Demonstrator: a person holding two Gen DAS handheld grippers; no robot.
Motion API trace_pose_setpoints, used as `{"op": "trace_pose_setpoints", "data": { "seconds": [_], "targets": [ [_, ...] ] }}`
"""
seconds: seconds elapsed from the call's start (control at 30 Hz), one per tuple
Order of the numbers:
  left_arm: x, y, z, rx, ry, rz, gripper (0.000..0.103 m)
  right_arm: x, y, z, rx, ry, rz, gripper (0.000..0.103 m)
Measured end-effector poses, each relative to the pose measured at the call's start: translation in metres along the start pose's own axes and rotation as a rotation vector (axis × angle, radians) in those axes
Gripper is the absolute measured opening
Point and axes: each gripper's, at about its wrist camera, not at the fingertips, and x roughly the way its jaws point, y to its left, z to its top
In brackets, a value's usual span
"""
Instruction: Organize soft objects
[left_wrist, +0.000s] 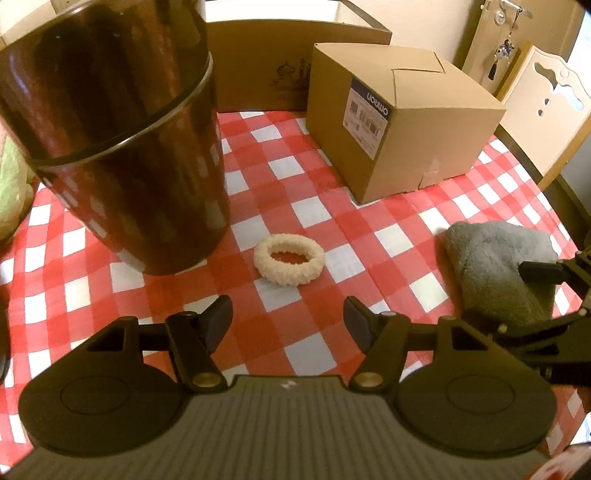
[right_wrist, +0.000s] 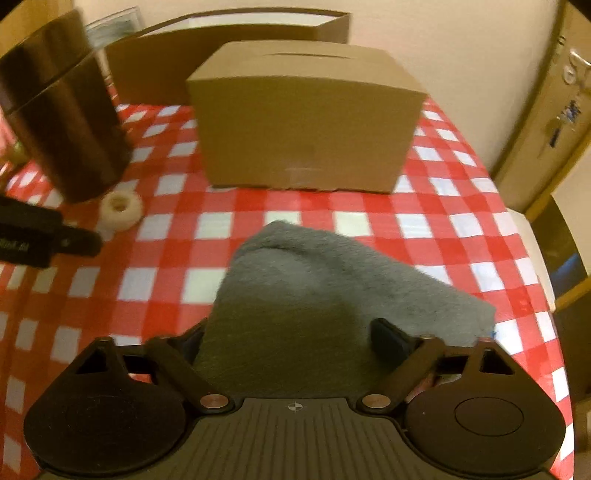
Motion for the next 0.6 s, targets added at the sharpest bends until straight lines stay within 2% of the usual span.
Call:
{"op": "trace_pose_setpoints", "data": {
  "seconds": [0.07, 0.13, 0.2, 0.3, 0.5, 0.57, 0.6],
  "targets": [
    [0.004, -0.001, 0.002, -0.007, -0.014, -0.01, 0.065, 0.001, -0.008, 0.004, 0.002, -0.011, -0.01, 0.069],
    [0.009, -0.003, 0.005, -0.011, -0.025, -0.007, 0.065, 0.001, -0.017, 0.009, 0.023, -0.024, -0.014, 0.05],
    [0.015, -0.004, 0.007, -0.01, -0.031, 0.003, 0.065, 0.003, -0.024, 0.015, 0.05, -0.033, -0.012, 0.043],
    [0.025, -0.005, 0.011, 0.003, -0.039, 0.029, 0.065, 0.005, -0.034, 0.018, 0.097, -0.038, 0.005, 0.042],
    [0.038, -0.005, 0.013, 0.021, -0.065, 0.06, 0.066, 0.006, -0.03, 0.015, 0.083, -0.057, -0.005, 0.042],
    [0.04, -0.004, 0.014, 0.018, -0.074, 0.06, 0.065, 0.006, -0.029, 0.014, 0.074, -0.062, -0.007, 0.042],
    [0.041, -0.003, 0.015, 0.016, -0.077, 0.058, 0.061, 0.007, -0.029, 0.014, 0.07, -0.062, -0.008, 0.042]
  ]
}}
